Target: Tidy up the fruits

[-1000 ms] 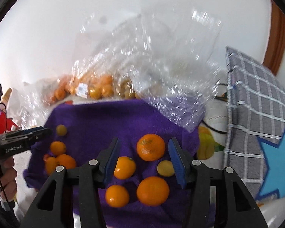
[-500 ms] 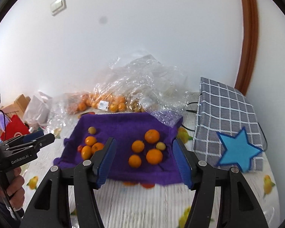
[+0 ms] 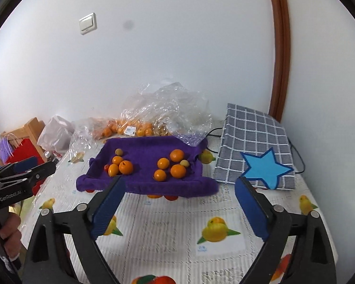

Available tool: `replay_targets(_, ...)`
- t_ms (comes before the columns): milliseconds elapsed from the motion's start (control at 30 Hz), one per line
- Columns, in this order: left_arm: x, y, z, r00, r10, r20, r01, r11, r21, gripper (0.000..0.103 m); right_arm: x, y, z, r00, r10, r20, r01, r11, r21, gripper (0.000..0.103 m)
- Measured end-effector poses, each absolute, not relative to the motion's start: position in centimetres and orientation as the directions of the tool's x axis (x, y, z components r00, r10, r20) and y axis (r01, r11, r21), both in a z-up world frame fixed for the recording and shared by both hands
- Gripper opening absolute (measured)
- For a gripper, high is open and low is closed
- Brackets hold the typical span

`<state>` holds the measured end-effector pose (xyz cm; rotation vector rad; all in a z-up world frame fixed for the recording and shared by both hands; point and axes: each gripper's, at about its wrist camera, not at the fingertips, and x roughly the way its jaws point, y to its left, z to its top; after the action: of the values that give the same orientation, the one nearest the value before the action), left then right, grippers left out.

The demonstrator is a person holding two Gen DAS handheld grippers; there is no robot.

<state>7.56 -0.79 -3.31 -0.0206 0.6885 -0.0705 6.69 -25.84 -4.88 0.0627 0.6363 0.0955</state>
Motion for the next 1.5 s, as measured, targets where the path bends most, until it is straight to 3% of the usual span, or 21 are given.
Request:
replay_targets(433, 4.7, -2.3, -2.1, 0.805, -0.03, -0.592, 0.03, 1.0, -0.01, 0.087, 2.8, -26.9, -4.2, 0.828, 0.074, -0.555, -0.045, 0.997, 0.066, 0.099)
replay_targets(1500, 4.3, -1.9, -2.1, 0.803, -0.018, -0.596, 0.01, 1.0, -0.016, 0.088, 2.3, -26.4, -4.7, 0.816, 0.079, -0.572, -0.046, 0.996, 0.07, 0.099)
